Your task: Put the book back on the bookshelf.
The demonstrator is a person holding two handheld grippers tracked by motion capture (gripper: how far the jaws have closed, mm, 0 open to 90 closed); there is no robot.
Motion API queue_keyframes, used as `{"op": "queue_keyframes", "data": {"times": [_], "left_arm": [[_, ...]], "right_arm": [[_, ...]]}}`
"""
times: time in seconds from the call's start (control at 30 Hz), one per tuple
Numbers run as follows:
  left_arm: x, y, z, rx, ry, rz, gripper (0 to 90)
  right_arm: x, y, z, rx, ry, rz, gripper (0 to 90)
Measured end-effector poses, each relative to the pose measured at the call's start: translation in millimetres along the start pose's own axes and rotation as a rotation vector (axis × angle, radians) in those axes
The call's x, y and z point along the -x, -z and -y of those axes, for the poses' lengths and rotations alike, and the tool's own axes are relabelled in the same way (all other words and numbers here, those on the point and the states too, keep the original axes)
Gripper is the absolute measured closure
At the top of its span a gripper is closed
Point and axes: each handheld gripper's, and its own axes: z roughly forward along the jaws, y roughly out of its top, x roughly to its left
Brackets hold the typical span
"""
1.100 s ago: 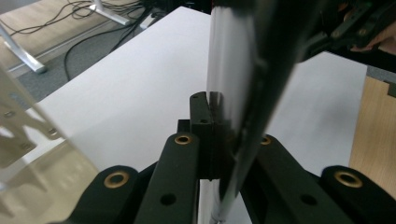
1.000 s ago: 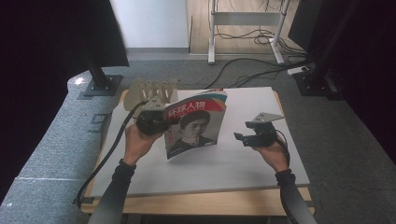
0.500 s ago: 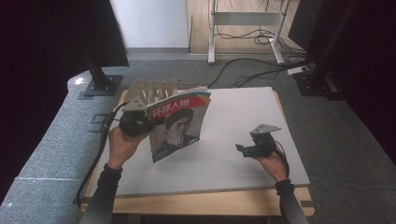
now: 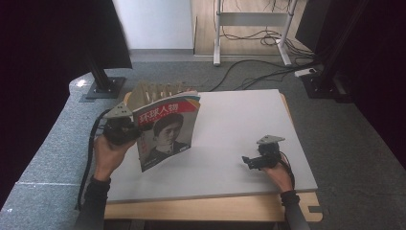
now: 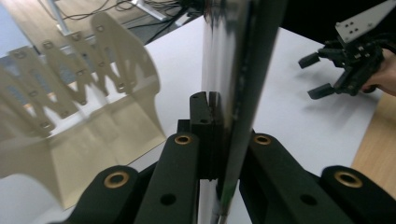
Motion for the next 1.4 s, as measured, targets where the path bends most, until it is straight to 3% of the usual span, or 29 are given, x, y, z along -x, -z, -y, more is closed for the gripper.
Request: {"op": "queue_keyframes", "data": {"times": [0.2, 0.53, 0.8, 1.0, 1.23, 1.4], "left_arm": [[-10.9, 18.8, 8.2, 0.015, 0.035, -0.045, 87.0], [-30.6, 49.1, 20.2, 0.028, 0.102, -0.124, 87.0], [-50.2, 67.1, 25.1, 0.046, 0.168, -0.216, 87.0], [-60.8, 62.3, 20.3, 0.05, 0.194, -0.255, 87.1], [-80.4, 41.1, 7.5, 0.087, 0.243, -0.3, 87.0], [-88.6, 29.5, 1.8, 0.092, 0.25, -0.328, 87.0]], "right_arm": [[-1.2, -7.7, 8.3, -0.047, 0.0, 0.014, 0.0], [-1.9, -9.3, 9.3, -0.052, 0.002, 0.023, 0.0], [-1.9, -9.4, 9.5, -0.051, 0.003, 0.023, 0.0], [-1.9, -9.5, 9.6, -0.051, 0.003, 0.022, 0.0], [-1.8, -9.5, 9.6, -0.051, 0.003, 0.022, 0.0], [-1.8, -9.5, 9.6, -0.052, 0.003, 0.022, 0.0]]}}
